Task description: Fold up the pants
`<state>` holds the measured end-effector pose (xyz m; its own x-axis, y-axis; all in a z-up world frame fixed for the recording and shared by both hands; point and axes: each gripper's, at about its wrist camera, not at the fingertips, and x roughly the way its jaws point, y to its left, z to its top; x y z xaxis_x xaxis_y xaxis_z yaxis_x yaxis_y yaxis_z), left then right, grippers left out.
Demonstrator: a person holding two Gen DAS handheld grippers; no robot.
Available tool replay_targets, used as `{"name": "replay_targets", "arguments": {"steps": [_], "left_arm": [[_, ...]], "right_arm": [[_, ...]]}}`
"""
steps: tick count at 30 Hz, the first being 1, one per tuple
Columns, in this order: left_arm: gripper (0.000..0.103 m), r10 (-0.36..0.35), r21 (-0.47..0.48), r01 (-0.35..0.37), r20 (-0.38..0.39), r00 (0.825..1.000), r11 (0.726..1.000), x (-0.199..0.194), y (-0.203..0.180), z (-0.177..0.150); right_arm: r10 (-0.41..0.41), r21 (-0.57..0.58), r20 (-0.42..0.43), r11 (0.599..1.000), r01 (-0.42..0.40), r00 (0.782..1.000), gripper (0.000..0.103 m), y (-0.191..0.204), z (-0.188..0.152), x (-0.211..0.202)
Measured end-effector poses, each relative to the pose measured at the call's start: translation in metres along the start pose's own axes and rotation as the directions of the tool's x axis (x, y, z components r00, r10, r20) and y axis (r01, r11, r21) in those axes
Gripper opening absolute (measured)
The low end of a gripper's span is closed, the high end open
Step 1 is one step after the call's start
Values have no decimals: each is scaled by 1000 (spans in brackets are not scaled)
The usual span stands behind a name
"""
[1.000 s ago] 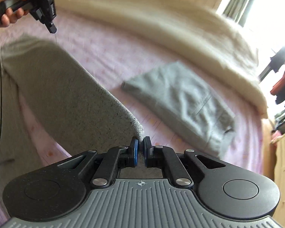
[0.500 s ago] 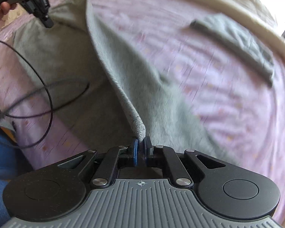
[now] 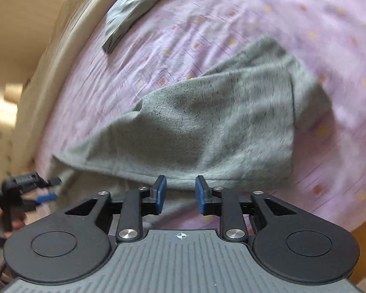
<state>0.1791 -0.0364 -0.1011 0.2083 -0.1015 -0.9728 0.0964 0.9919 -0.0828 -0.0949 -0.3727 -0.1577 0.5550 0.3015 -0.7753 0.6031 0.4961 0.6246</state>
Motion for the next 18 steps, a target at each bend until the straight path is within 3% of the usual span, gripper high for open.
{"name": "replay_targets", "arguments": {"steps": [4,7,11,18], "left_arm": [[62,13,61,-12,-14,1000,998,8,-3,10],[62,4,87,-1,-31,1000,996,15,0,16],[62,21,116,-16,-39,999,993,21,10,20],[62,17,159,-14,-22,1000,987,29,36,29]], "right_arm": [[58,261,24,963,-62,998,36,-8,-15,16],[26,326,78,944,-50,997,37,-5,-27,23],[-112,406,103,912,61,988,37,2,-37,31],[-183,455,184,887,81,966,37,7,-40,38]]}}
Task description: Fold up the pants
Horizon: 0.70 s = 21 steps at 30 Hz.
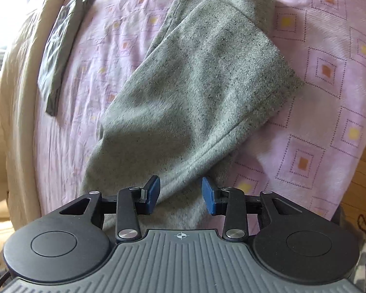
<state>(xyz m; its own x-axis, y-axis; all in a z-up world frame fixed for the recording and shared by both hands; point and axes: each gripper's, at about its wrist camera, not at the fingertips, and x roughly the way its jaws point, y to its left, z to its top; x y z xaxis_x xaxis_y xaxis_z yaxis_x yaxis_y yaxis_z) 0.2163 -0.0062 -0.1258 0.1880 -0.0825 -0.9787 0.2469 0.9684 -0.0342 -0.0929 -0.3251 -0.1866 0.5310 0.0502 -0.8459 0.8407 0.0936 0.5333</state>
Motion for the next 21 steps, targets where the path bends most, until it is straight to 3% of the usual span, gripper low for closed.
{"name": "replay_targets", "arguments": {"steps": [3,4,5,6,11,14,20,21], "left_arm": [[62,-3,17,2,14,1000,1000,4,8,7],[62,-11,18,11,19,1000,1000,5,11,10],[63,-22,15,22,22,1000,1000,7,14,14],[65,-38,8,38,22,999,999,8,17,19],[74,-101,-105,102,13,995,989,23,35,52],[76,-138,-187,132,-19,990,974,38,45,73],[78,-105,-253,78,-94,990,964,67,50,103],[74,-93,-253,61,-115,989,966,72,50,106]], "right_arm": [[-3,3,49,1000,3,999,36,8,0,3],[-7,-30,80,1000,9,997,30,16,-1,4],[-8,-68,112,998,16,994,11,21,-3,0],[-9,-113,137,993,24,990,4,27,-4,-4],[6,-263,238,963,58,971,4,59,-10,-32],[19,-286,252,957,56,968,4,69,-7,-42],[19,-304,248,951,59,969,4,77,-2,-45],[17,-304,243,951,60,970,4,77,0,-45]]}}
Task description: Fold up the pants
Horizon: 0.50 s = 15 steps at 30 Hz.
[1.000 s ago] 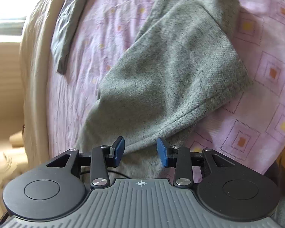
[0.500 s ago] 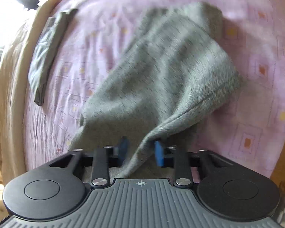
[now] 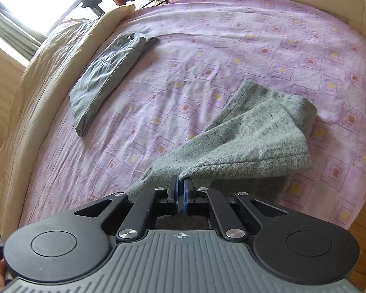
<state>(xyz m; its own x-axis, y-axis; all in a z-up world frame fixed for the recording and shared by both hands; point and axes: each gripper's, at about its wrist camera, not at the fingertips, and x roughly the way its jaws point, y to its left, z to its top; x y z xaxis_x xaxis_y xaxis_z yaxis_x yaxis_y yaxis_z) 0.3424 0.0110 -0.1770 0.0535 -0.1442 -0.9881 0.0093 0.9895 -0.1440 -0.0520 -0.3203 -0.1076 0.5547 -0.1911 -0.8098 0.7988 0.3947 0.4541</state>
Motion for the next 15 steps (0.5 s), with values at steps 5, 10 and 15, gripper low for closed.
{"name": "replay_targets", "arguments": {"steps": [5,10,15], "left_arm": [[7,-15,-47,16,31,999,999,-11,2,-1],[5,-32,5,31,272,962,999,-96,-5,-17],[5,-81,33,74,464,882,997,-189,16,-64]], "right_arm": [[5,-2,-38,1000,-5,999,4,5,17,7],[119,-100,11,988,-118,993,4,42,61,4],[292,-244,72,932,-267,954,4,63,81,-44]]}}
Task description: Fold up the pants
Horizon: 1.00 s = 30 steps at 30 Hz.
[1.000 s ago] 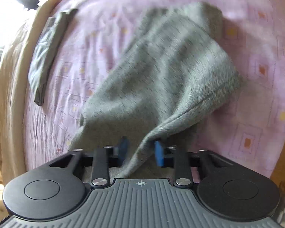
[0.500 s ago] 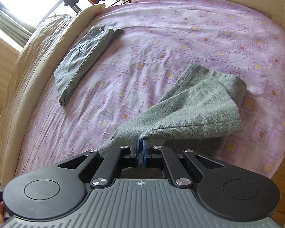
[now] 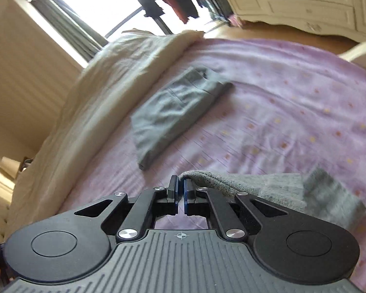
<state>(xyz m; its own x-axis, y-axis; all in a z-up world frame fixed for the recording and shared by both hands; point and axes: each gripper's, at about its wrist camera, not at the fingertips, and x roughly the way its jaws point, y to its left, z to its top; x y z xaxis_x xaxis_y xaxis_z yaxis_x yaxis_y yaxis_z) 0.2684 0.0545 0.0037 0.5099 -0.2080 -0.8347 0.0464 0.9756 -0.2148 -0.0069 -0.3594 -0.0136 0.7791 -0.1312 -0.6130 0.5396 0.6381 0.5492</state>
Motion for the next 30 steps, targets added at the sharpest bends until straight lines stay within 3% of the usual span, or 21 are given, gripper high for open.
{"name": "replay_targets", "arguments": {"steps": [3,5,7,9,12,14,17,20,23,28,30], "left_arm": [[5,3,5,-3,2,1000,1000,-34,14,-41],[6,40,27,-39,-54,998,999,-28,23,-82],[6,111,55,-104,-148,983,993,-7,30,-126],[6,179,70,-166,-242,954,984,23,41,-167],[6,254,92,-237,-339,906,967,58,50,-205],[6,279,93,-264,-365,888,960,72,52,-212],[6,282,65,-279,-374,883,958,79,52,-205],[6,300,72,-294,-363,882,953,82,49,-195],[6,326,88,-317,-367,871,944,88,43,-190],[6,363,103,-351,-369,856,931,98,35,-183],[7,373,92,-366,-375,849,926,103,31,-184]], "right_arm": [[9,-27,-25,1000,-10,1000,4,-13,-11,-17],[-33,-24,-87,999,31,996,4,-35,-30,-18],[-101,-35,-170,995,96,980,4,-62,-53,-8],[-197,-48,-291,980,191,936,4,-94,-85,12],[-246,-43,-403,967,251,881,4,-123,-114,32],[-237,-33,-409,969,245,881,7,-127,-116,30],[-182,29,-374,978,208,909,8,-129,-99,19],[-196,-15,-271,980,199,942,10,-134,-77,17],[-239,-66,-276,971,230,931,25,-152,-61,39],[-274,-107,-335,962,253,901,28,-179,-55,66],[-263,-100,-339,965,244,903,28,-184,-57,67]]}}
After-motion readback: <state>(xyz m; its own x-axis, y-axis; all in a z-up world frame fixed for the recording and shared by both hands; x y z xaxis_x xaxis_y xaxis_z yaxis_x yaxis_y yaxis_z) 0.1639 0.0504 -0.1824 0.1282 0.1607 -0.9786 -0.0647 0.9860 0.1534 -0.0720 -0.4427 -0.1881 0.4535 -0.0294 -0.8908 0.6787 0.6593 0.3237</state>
